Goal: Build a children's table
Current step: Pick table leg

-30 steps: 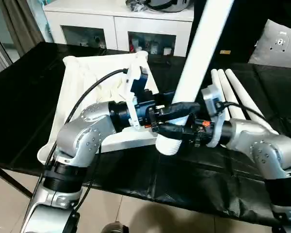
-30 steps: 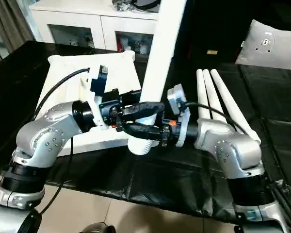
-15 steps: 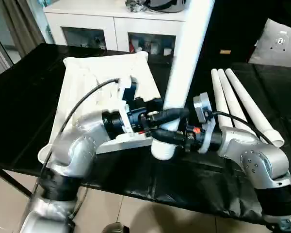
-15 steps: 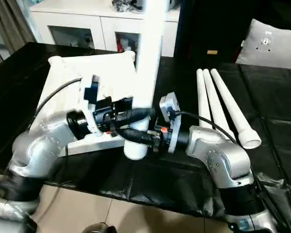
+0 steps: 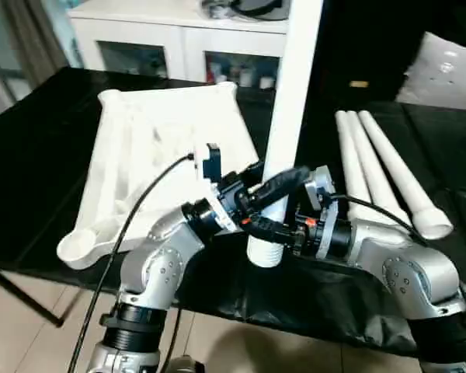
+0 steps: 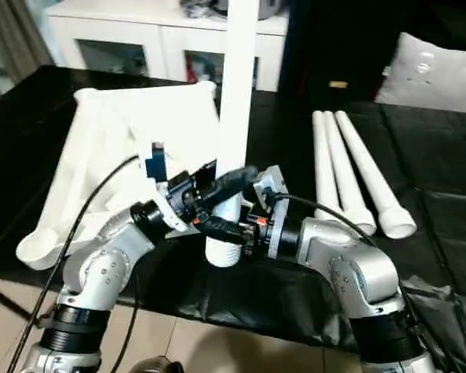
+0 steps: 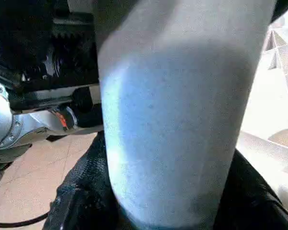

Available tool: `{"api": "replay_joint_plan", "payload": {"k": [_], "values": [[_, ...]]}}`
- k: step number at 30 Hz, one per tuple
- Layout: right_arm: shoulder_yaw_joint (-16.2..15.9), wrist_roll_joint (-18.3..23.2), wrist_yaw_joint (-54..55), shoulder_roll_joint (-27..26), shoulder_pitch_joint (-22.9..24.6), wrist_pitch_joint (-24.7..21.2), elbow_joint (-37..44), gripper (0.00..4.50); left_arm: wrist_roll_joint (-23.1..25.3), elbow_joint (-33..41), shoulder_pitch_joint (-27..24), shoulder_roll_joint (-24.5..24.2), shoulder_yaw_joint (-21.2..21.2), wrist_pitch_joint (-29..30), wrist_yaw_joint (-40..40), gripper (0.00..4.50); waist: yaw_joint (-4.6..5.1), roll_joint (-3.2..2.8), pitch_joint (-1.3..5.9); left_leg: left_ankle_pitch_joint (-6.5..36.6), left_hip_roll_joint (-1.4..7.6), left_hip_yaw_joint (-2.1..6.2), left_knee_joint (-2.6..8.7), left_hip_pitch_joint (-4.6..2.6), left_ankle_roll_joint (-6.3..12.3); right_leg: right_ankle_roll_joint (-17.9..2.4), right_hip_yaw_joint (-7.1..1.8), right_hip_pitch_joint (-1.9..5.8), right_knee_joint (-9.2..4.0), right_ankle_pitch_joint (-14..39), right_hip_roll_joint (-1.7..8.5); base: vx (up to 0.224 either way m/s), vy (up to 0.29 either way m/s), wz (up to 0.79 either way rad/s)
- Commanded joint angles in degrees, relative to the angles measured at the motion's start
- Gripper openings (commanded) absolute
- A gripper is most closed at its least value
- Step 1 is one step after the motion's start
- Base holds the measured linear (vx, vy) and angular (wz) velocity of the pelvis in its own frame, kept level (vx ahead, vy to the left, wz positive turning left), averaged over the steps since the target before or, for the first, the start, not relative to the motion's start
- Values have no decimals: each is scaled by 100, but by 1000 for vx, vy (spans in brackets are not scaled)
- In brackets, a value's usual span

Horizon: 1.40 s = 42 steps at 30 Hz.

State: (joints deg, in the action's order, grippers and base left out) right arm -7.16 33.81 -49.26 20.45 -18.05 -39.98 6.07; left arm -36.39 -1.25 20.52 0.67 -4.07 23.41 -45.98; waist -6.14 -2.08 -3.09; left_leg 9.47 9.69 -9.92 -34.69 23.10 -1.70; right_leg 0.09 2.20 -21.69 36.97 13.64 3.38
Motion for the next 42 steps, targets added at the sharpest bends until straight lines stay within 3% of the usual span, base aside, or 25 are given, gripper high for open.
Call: {"api": "replay_joint_plan", "payload": {"k": [1,3,6,11,13,15,16,17,18,19,22,24,27,28,29,30,31,32,35,41,42], "values": [[30,-49,26,7,-97,-32,23,193,-24,52,-15,-28,66,-13,6,357,-10,143,366,897,327,114,387,-127,94,-978,-257,204,-541,766,477,0,0,0],[77,-56,71,-29,-109,20,-12,193,-40,47,-22,25,166,-101,57,380,-25,124,365,871,334,117,386,-131,105,-1005,-255,198,-532,697,477,0,0,0],[558,111,613,-486,-237,265,-253,193,-621,130,59,286,731,-154,368,402,-21,132,363,957,329,105,385,-132,60,-1154,-249,181,-530,752,500,0,0,0],[636,139,740,-623,-332,378,-331,193,-1011,37,340,409,1310,-352,837,404,-40,124,369,882,323,111,381,-128,59,-1093,-246,204,-506,560,478,0,0,0],[508,-91,742,-598,-378,594,-355,193,-1031,-30,514,323,1517,-379,1020,404,-45,126,374,846,326,117,382,-130,63,-1057,-244,207,-502,466,475,0,0,0],[259,-551,745,-571,-426,948,-447,193,-99,-399,799,-84,1328,-417,1404,404,-42,122,374,845,324,127,393,-134,44,-974,-239,193,-505,427,454,0,0,0],[259,-551,745,-571,-426,948,-447,193,-99,-399,799,-84,1328,-417,1404,404,-41,114,373,900,317,132,400,-155,15,-830,-246,183,-507,497,444,0,0,0],[136,-762,777,-623,-453,1153,-488,193,956,-642,1040,-582,743,-255,1627,404,-41,114,378,895,320,148,407,-140,-5,-731,-249,205,-504,493,458,0,0,0],[116,-790,779,-628,-459,1184,-491,193,1044,-650,1068,-644,659,-210,1607,404,-40,88,385,917,326,158,410,-168,-30,-580,-258,173,-492,527,455,0,0,0],[63,-857,790,-643,-475,1253,-500,193,1285,-677,1157,-797,444,-129,1612,404,-40,91,391,897,330,164,420,-164,-40,-567,-254,181,-490,521,466,0,0,0],[-43,-1004,869,-688,-478,1398,-549,193,1321,-470,1390,-915,86,-40,1353,404,-63,7,418,735,340,154,396,-169,-140,-908,-244,179,-425,-49,473,0,0,0],[-60,-1025,877,-689,-474,1440,-571,193,1311,-416,1411,-926,27,-43,1298,404,-67,41,427,670,332,145,384,-158,-114,-1017,-240,197,-406,-307,469,0,0,0],[-98,-1136,920,-685,-423,1520,-621,193,1171,-52,1389,-947,-176,56,1030,404,-53,38,416,712,319,137,377,-135,-41,-1179,-234,226,-398,-458,479,0,0,0],[-110,-1243,960,-688,-390,1563,-659,193,1071,237,1353,-935,-288,115,886,404,-46,-5,412,776,319,140,375,-139,-45,-1213,-231,220,-397,-352,479,0,0,0],[-119,-1311,1001,-683,-388,1599,-699,193,1073,356,1336,-935,-343,109,823,404,-34,19,397,890,317,130,382,-145,-55,-1233,-235,218,-432,-149,477,0,0,0],[-122,-1370,1047,-672,-386,1629,-736,193,1112,441,1321,-942,-403,97,799,404,-41,-12,400,939,325,139,382,-148,-72,-1237,-238,221,-429,-80,483,0,0,0],[-126,-1406,1076,-662,-383,1648,-755,193,1147,492,1311,-948,-442,86,792,404,-25,5,384,1008,318,135,390,-142,-86,-1203,-240,221,-447,52,468,0,0,0],[-73,-1517,1249,-663,-409,1662,-903,193,1360,484,1335,-1007,-597,-3,813,404,-19,-21,377,1089,321,142,401,-155,-114,-1152,-244,207,-465,250,462,0,0,0],[-48,-1542,1354,-657,-406,1577,-957,193,1492,434,1345,-1059,-679,-68,801,404,-8,-19,381,1169,318,141,409,-169,-165,-1112,-250,204,-481,393,458,0,0,0],[248,-1599,1739,-722,-295,1641,-986,193,1728,-234,1335,-1269,-252,-115,1116,404,5,-22,411,946,301,136,390,-165,-143,-1127,-244,202,-445,-83,434,0,0,0],[243,-1596,1759,-683,-288,1494,-949,193,1728,-283,1307,-1325,-224,-111,1086,404,2,-79,414,936,294,142,382,-158,-166,-1120,-243,207,-433,-110,436,0,0,0]]}}
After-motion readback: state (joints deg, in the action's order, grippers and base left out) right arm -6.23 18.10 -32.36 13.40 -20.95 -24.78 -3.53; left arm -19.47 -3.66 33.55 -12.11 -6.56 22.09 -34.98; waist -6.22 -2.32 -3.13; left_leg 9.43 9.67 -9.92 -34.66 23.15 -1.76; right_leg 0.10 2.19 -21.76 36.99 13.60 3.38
